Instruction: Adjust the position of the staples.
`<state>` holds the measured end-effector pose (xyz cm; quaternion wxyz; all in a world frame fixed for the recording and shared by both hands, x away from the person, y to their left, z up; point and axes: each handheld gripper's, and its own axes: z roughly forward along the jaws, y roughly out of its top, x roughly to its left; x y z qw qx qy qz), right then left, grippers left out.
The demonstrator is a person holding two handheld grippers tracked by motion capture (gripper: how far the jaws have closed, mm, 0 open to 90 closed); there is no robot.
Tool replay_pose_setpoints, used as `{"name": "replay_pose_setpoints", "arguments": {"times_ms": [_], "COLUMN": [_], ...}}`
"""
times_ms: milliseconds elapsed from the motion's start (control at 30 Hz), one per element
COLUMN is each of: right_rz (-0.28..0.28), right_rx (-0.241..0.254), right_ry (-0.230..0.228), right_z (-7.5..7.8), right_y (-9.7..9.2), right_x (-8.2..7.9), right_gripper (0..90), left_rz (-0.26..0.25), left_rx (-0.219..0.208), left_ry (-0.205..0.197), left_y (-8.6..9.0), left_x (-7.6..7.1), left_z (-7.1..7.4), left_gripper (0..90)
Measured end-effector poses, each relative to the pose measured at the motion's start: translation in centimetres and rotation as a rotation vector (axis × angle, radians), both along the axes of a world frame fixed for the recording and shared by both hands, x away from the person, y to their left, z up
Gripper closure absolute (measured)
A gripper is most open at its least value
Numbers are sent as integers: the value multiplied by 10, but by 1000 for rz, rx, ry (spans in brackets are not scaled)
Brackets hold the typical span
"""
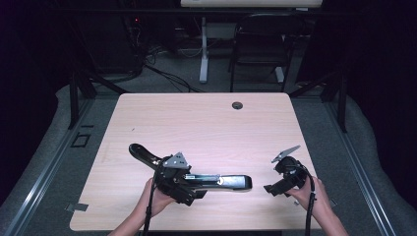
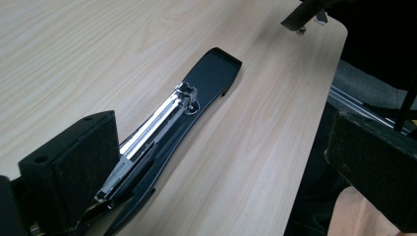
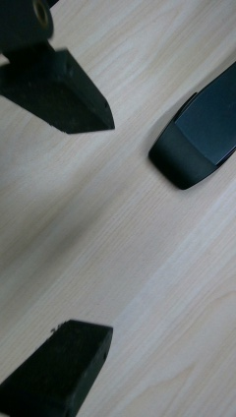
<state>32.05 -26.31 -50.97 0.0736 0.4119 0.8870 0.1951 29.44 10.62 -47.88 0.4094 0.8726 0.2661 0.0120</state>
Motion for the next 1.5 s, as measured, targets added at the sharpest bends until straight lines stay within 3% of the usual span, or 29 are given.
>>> {"name": "replay_pose_setpoints", "arguments": {"times_ms": [100, 333, 367, 400, 567, 633, 700, 900, 1033, 1100, 1200, 1500], "right_rz": [-23, -39, -74, -52, -100, -115, -135, -160, -166, -167, -180, -131], "right_rx": [34, -11, 34, -13, -27, -30, -33, -90, -79, -119, -117, -198], "right_ry": [33, 52, 27, 58, 50, 66, 69, 146, 185, 188, 193, 244], "right_z": [-5, -5, -7, -3, 5, 6, 5, -1, -7, -11, -18, -20], "right_y": [-3, -9, -9, -12, -22, -27, -31, -41, -47, -50, -53, -54], "right_x": [0, 1, -1, 1, -1, 0, 0, -3, -9, -11, -13, -11], "right_gripper": [113, 139, 144, 145, 174, 179, 181, 239, 286, 320, 392, 482], "left_rz": [10, -10, -7, -11, -29, -32, -41, -49, -49, -51, -53, -55], "left_rx": [-24, -13, -12, -9, 19, 14, 12, 25, 27, 32, 35, 28], "left_ry": [16, 10, 11, 9, 8, 5, 9, -1, -3, -4, -6, 1], "left_y": [3, 6, 7, 8, 12, 14, 14, 13, 14, 14, 13, 18], "left_x": [-4, -10, -11, -12, -19, -20, -20, -21, -22, -21, -21, -25], "left_z": [-1, -3, -3, -3, -6, -7, -8, -8, -8, -9, -9, -10], "left_gripper": [0, 0, 0, 0, 0, 0, 0, 0, 0, 0, 0, 0]}}
